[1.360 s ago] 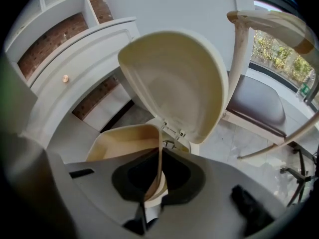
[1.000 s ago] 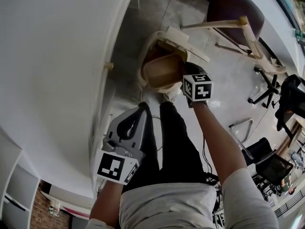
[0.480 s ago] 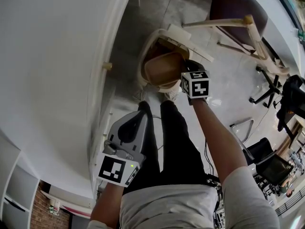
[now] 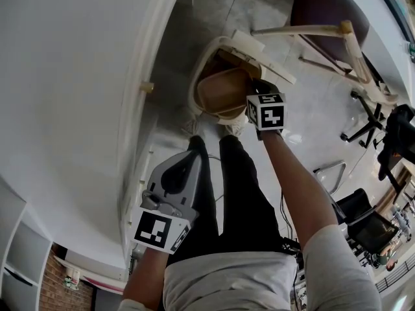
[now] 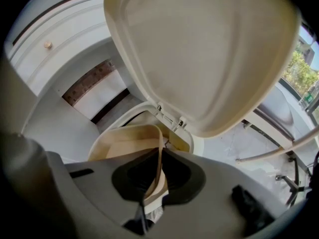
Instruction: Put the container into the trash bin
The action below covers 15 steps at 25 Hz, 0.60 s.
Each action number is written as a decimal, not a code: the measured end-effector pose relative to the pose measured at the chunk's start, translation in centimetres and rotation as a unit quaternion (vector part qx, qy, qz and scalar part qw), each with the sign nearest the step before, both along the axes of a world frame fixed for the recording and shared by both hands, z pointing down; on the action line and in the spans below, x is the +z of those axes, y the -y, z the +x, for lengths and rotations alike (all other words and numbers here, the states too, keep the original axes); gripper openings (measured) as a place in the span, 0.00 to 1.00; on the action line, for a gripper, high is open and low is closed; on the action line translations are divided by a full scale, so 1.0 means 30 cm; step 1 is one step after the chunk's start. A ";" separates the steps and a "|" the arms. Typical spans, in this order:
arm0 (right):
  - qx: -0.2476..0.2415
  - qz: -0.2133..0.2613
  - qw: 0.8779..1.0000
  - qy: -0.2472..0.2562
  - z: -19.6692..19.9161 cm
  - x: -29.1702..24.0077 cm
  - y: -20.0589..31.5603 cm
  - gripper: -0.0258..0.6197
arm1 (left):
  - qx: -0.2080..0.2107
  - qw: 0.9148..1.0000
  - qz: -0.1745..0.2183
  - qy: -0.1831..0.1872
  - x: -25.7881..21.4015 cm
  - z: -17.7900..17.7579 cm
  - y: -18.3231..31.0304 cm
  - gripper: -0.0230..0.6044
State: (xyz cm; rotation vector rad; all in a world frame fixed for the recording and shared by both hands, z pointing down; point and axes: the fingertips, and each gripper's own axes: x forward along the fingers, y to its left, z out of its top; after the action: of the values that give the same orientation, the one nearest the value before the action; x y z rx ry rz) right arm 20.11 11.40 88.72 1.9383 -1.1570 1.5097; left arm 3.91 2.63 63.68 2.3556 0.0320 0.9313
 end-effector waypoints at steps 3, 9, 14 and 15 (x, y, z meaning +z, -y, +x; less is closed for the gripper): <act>-0.011 -0.009 1.000 0.002 -0.010 0.011 -0.003 0.10 | 0.000 1.000 0.000 0.003 0.008 -0.002 -0.001 0.06; -0.044 -0.016 0.999 0.012 -0.051 0.030 0.003 0.23 | -0.009 1.000 0.004 0.007 0.022 0.000 0.021 0.06; -0.050 -0.014 0.998 0.020 -0.072 0.030 0.005 0.24 | -0.010 1.000 0.004 0.008 0.022 -0.007 0.017 0.06; -0.050 -0.014 0.998 0.020 -0.073 0.029 0.005 0.24 | -0.009 1.000 0.003 0.008 0.022 -0.008 0.013 0.06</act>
State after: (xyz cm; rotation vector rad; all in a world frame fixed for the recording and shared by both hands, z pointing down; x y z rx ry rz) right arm 17.93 11.24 89.58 1.8103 -1.2250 1.5107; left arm 3.68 2.23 64.33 2.3495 0.0023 0.9435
